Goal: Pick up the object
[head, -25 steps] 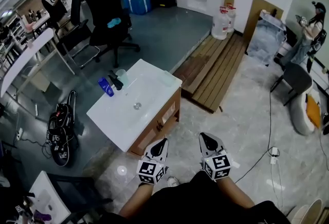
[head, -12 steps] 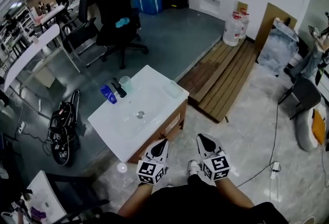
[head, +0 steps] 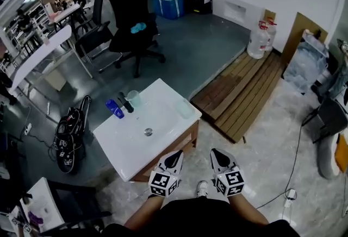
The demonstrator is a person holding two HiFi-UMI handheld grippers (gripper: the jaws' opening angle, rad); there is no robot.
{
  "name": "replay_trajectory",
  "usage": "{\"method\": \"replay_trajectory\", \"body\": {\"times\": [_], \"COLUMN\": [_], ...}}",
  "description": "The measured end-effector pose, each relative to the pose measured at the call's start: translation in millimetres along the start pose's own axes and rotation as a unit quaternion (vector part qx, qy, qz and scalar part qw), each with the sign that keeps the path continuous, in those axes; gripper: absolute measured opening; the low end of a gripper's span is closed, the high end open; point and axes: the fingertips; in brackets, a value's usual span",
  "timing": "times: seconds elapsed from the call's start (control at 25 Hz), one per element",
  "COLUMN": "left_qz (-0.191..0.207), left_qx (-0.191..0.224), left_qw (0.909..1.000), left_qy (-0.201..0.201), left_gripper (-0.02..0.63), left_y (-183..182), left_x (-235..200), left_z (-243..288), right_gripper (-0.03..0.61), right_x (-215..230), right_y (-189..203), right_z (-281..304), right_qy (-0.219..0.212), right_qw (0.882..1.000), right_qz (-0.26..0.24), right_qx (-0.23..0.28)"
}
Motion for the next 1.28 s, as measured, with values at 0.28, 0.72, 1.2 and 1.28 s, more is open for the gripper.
{"method": "replay_trajectory", "body": {"times": [0.28, 0.72, 1.2, 1.28], "left_qz": [0.008, -0.011, -0.032, -0.03], "left_qx": [-0.01, -0.028, -0.016, -0.01], "left_qw": [0.9992, 0.9929, 0.9898, 0.9901], "left_qy": [-0.038, -0.115, -0.138, -0.137], "left_gripper": [0.014, 0.014, 0.014, 0.014], "left_y": [-6.0, 9.3, 3.0, 0.4], "left_x": [-6.0, -37.3, -109.3, -124.0], "left_z": [26.1, 13.0, 23.0, 26.9], "right_gripper": [0.017, 0.017, 0.017, 0.017], "right_x": [31.7, 32.3, -1.8, -4.9], "right_y": [-10.1, -11.7, -26.9, -28.9], "right_z": [22.9, 59.8, 135.6, 152.5], "right_qy": [-0.031, -0.085, -0.105, -0.1], "right_qw": [0.999, 0.996, 0.993, 0.993], "right_qz": [-0.009, -0.035, -0.048, -0.054], "right_qx": [-0.004, -0.013, -0.019, -0.018]}}
Point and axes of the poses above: the fingertips, and each gripper's own axes: z forward along the fingers, x to its right, y out of its underside, and after that the axes turned 6 degrees about z, right-handed
